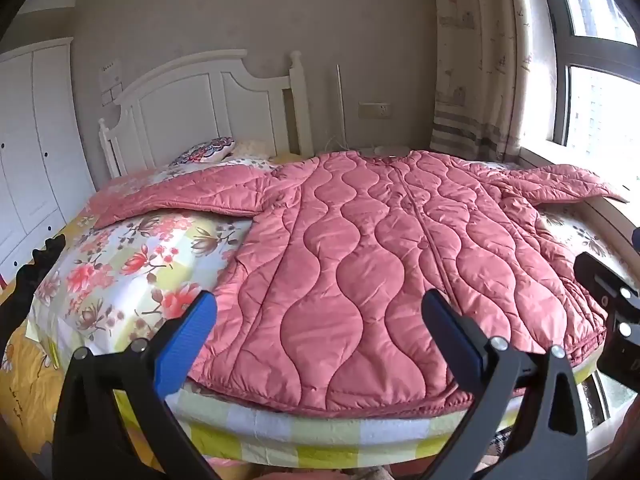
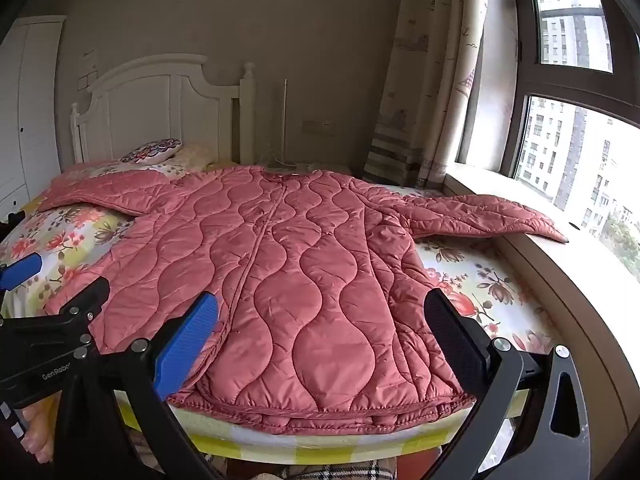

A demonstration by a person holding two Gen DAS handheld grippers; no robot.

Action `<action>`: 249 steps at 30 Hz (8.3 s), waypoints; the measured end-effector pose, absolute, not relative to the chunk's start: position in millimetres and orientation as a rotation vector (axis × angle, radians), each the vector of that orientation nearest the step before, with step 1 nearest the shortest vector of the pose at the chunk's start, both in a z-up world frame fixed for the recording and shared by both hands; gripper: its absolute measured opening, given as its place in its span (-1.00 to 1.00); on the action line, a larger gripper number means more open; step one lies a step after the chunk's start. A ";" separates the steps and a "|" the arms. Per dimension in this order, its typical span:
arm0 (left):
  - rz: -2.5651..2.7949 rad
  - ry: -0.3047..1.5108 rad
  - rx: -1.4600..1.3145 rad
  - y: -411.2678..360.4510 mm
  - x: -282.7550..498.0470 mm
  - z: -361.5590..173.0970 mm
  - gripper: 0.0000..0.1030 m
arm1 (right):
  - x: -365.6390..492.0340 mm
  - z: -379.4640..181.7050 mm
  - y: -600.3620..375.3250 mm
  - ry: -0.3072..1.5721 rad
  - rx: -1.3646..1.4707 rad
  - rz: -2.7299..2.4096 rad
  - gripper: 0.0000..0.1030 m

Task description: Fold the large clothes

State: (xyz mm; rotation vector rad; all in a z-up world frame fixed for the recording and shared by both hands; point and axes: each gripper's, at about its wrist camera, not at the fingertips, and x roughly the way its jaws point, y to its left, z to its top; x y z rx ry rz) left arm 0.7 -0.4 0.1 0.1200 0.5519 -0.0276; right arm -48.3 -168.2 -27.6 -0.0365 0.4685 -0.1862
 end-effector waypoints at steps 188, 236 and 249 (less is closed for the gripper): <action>-0.171 0.671 -0.419 47.9 327.9 -48.9 0.89 | 320.7 -114.0 -374.7 0.767 0.218 -0.283 0.91; 0.061 0.595 -0.346 82.5 280.3 -58.8 0.71 | 258.5 -101.2 -429.8 0.513 0.617 -0.306 0.91; 0.091 0.715 -0.487 128.0 284.4 -102.3 0.37 | 275.4 -73.4 -377.5 0.564 0.523 -0.031 0.60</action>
